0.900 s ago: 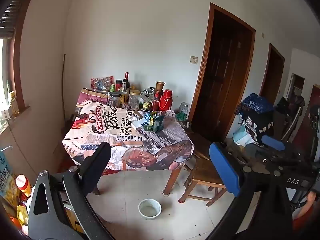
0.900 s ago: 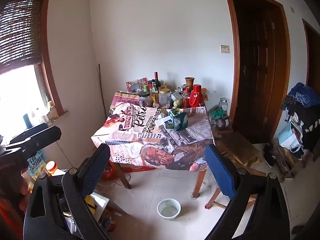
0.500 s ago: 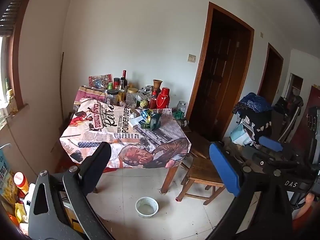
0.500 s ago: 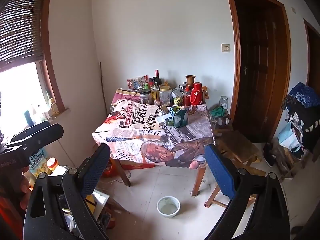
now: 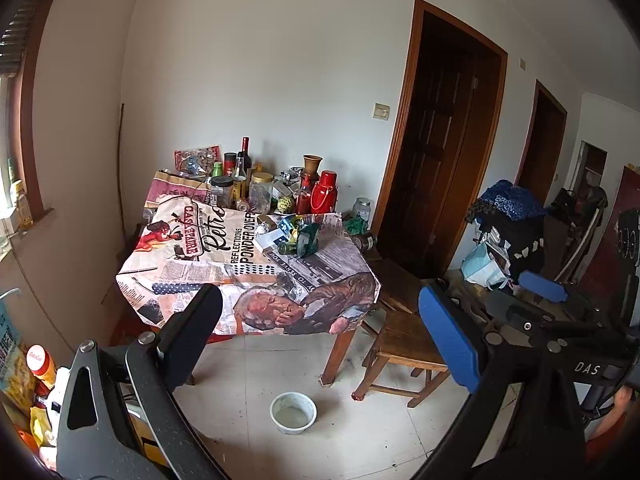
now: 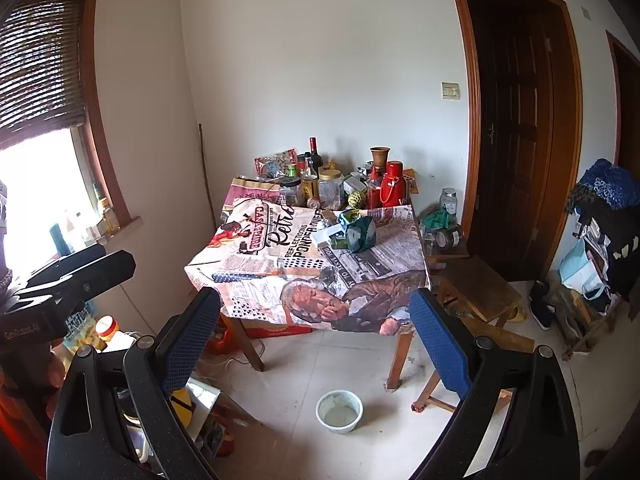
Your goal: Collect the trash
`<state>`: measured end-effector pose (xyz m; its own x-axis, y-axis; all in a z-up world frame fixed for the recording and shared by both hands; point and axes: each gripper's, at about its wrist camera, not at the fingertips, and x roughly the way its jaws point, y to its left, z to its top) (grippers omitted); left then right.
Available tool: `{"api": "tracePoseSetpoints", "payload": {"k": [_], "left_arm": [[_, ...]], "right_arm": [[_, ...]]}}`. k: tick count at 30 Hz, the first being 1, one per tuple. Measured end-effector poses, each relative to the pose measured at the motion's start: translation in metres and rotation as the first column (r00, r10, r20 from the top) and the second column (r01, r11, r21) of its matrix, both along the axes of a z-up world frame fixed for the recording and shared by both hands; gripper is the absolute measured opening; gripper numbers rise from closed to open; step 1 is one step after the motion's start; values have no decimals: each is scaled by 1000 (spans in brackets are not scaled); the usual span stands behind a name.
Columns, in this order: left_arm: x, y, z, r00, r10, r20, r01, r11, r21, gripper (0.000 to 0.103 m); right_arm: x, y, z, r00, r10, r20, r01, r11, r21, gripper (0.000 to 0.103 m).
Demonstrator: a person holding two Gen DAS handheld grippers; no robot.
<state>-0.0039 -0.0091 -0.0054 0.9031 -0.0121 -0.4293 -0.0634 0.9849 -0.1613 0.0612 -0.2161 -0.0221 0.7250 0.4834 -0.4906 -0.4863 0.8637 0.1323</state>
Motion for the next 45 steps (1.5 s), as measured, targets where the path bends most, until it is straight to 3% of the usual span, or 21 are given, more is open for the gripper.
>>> {"api": "tracePoseSetpoints", "payload": {"k": [45], "left_arm": [[28,-6,-3,1000,25,12,-25,1000,13,99]], "right_arm": [[21,-3,-3,999,28,28,-28,999,27,94]]}}
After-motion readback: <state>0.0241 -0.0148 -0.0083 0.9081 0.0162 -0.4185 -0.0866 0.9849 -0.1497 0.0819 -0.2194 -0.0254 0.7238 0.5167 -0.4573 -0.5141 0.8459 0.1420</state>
